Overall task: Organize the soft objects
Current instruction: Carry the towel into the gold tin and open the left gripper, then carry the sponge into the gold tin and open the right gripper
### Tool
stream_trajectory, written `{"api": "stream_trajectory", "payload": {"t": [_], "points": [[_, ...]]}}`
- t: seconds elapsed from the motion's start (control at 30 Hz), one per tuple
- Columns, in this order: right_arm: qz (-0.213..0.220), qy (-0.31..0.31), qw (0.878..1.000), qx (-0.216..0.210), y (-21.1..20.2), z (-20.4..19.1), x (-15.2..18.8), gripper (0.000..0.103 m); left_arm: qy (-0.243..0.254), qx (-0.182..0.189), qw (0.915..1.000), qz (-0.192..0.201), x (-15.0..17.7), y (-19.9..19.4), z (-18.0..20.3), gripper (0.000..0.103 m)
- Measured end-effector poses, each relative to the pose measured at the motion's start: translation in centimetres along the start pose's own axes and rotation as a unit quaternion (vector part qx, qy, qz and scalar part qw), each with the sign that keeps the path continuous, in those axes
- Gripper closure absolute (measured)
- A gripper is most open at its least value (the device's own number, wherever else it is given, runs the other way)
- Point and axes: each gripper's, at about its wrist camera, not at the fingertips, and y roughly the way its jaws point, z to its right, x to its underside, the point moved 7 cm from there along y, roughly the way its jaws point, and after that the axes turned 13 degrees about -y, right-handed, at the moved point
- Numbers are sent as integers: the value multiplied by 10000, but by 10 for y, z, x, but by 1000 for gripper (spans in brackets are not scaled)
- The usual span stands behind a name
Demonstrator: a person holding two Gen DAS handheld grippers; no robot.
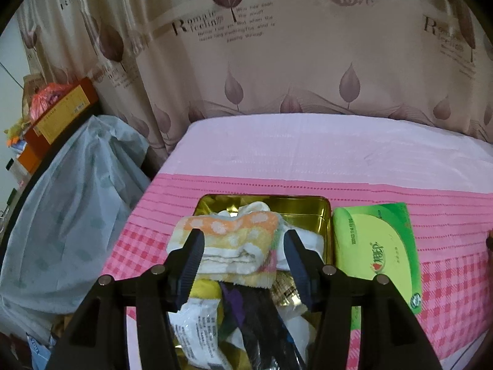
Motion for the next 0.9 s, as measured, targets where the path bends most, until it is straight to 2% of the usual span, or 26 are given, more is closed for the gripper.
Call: {"api": "stream_trajectory", "payload": {"t": [0.2, 0.47, 0.57, 0.9], "points": [[-6, -13, 10000, 18, 0, 0, 1, 55, 4, 57, 9999, 161, 12, -26, -10, 48], [-19, -53, 10000, 55, 2, 0, 0, 55, -105, -119, 9992, 361, 35, -47, -51, 43], [-17, -64, 10000, 61, 2, -1, 0, 56, -128, -256, 9988, 398, 44, -49, -67, 43], [8, -97, 9998, 162, -5, -5, 3, 60, -443, -251, 9983, 276, 70, -37, -100, 43]]}}
